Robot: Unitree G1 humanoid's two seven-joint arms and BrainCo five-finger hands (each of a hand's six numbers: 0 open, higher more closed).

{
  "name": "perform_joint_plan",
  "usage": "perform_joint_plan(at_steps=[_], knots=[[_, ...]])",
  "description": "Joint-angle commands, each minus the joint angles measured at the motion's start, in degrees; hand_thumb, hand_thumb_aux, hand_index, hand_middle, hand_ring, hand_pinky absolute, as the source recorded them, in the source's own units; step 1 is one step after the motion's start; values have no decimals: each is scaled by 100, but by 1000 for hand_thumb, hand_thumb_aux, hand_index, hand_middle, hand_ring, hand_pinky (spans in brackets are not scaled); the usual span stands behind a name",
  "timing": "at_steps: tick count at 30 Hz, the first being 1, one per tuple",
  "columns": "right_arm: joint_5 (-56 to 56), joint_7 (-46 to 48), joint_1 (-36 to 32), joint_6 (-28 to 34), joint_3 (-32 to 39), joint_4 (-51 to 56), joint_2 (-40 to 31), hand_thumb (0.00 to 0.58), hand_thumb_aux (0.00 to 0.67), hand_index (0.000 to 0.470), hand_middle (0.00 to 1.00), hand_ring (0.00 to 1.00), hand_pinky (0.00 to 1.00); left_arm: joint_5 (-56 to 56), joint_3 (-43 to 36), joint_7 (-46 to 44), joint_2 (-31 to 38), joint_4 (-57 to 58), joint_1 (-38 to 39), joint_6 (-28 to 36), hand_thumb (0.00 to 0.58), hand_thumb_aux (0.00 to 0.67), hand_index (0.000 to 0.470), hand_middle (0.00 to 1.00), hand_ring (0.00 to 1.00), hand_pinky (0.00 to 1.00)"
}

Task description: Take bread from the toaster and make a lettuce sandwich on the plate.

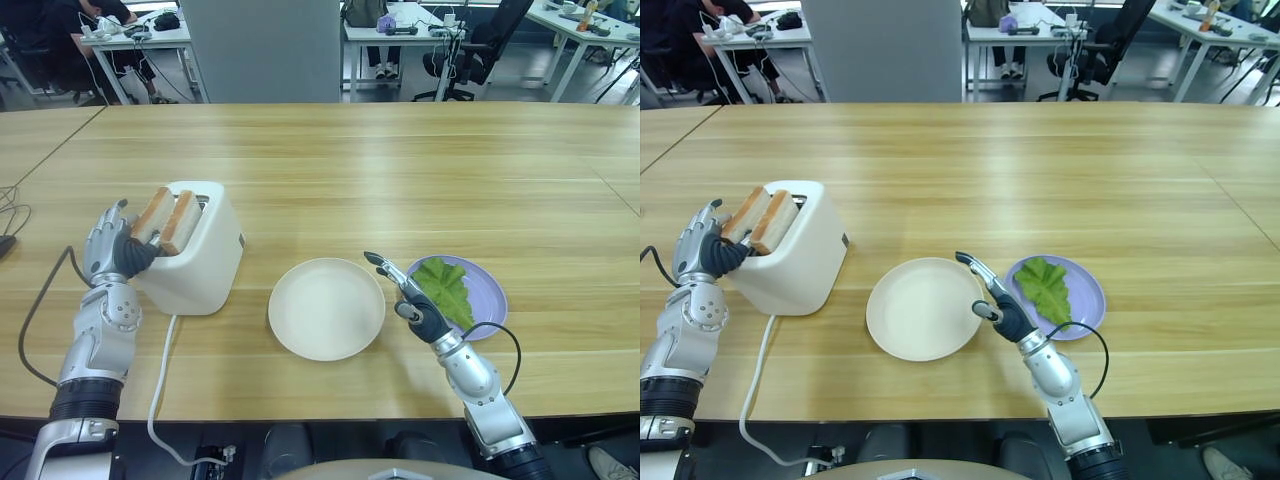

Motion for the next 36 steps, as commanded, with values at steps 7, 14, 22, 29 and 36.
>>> perform_joint_plan(at_steps=[7, 14, 22, 29, 36], knots=[[-497, -171, -85, 155, -141, -103, -206, 0, 0, 0, 0, 0, 0, -284, 522, 525, 24, -751, 113, -661, 580, 670, 460, 1000, 1000, 1000], [-2056, -675, -627, 583, -478, 405, -1319, 0, 0, 0, 0, 0, 0, -270, 753, 621, -30, -1440, 159, -984, 580, 670, 460, 1000, 1000, 1000], [-3655, -1612, -1319, 1130, -162, 2270, -2737, 0, 0, 0, 0, 0, 0, -647, 1092, 279, -242, -2572, 213, -839, 580, 670, 460, 1000, 1000, 1000], [-4097, -2265, -1785, 1531, 256, 3620, -2887, 0, 0, 0, 0, 0, 0, -1408, 823, -618, -886, -3731, 232, -258, 580, 670, 460, 1000, 1000, 1000], [-4149, -2467, -2013, 1555, 696, 4180, -2820, 0, 0, 0, 0, 0, 0, -2064, -105, -1554, -1821, -4459, 561, 689, 580, 670, 460, 1000, 1000, 1000]])
